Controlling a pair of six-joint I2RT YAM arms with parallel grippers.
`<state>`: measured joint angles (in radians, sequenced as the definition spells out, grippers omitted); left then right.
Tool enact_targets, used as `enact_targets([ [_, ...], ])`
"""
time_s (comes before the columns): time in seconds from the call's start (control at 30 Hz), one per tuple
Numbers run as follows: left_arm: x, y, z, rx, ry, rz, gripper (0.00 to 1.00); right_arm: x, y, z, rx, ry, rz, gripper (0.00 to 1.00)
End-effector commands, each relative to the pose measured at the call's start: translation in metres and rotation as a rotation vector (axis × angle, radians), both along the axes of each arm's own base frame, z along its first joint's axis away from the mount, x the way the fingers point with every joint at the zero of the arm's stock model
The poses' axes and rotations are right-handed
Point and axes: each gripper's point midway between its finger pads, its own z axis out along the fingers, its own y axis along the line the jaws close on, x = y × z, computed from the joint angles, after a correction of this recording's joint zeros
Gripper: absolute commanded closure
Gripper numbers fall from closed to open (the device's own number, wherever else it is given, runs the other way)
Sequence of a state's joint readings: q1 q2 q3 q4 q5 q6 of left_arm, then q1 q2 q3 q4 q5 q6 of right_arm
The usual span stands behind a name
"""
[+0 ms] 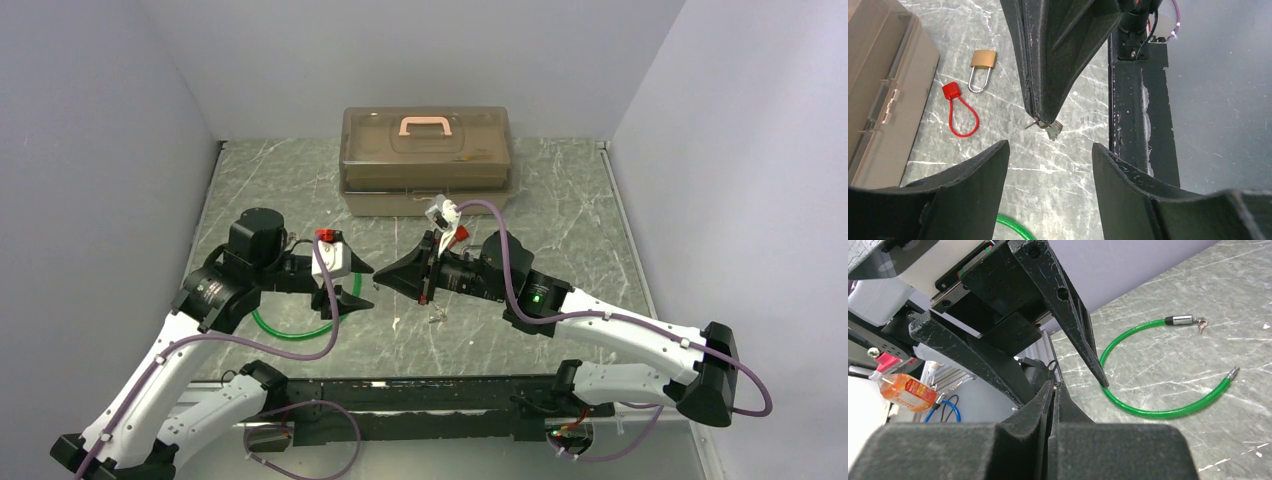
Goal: Unlock with the key
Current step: Pick up the key from the center of the board.
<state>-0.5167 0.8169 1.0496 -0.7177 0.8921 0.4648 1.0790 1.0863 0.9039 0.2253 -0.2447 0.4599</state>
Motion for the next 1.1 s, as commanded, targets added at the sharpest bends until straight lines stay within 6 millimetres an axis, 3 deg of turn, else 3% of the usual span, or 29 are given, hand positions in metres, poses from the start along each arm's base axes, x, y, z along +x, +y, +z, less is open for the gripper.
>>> enact_targets([
  [0.0, 0.000, -0.005, 0.008, -0.032, -0.003, -0.014, 0.34, -0.002, -0.001, 0.024, 0.060, -0.038, 0.003, 1.00],
  [0.2, 0.002, -0.011, 0.014, -0.063, 0.027, -0.022, 0.59, 0.002, 0.003, 0.025, 0.061, -0.047, -0.018, 1.00],
  [0.43, 0.002, -0.006, 0.012, -0.052, 0.015, 0.001, 1.00, 0.009, 0.000, 0.016, 0.027, -0.051, -0.065, 1.00],
  [1.07, -0.001, 0.003, 0.030, -0.042, -0.047, 0.007, 1.00, 0.004, -0.017, 0.002, -0.012, -0.050, -0.079, 1.00],
])
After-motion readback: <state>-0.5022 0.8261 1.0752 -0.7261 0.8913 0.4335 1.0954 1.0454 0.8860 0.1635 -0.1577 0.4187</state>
